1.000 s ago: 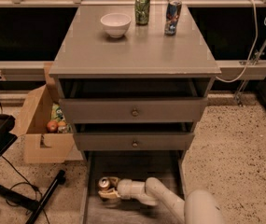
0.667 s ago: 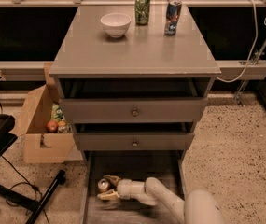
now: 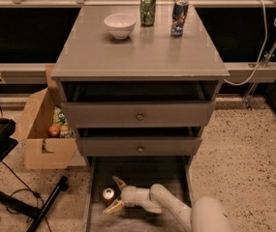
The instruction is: Place orange can into bottom drawer
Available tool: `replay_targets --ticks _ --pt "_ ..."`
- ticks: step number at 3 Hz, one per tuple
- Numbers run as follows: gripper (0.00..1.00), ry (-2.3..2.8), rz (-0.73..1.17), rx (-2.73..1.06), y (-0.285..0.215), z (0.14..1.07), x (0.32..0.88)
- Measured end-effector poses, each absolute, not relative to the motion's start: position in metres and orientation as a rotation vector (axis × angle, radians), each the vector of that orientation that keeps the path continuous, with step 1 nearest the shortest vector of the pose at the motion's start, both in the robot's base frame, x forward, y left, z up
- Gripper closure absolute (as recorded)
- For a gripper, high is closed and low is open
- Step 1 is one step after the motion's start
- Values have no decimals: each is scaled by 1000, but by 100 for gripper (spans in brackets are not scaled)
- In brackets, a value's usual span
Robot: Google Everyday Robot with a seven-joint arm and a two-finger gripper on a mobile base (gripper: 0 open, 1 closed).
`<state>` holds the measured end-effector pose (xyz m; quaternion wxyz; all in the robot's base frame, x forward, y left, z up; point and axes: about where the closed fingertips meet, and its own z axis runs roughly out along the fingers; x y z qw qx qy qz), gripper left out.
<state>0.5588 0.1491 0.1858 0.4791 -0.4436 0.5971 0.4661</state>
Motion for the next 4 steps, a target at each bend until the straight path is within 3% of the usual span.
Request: replay_targets --ticks 1,3,4 --pt "0 1473 1139 -1084 139 200 555" --pt "0 1727 990 -1217 21 272 533" --pt "0 1879 919 -1300 -5 295 516"
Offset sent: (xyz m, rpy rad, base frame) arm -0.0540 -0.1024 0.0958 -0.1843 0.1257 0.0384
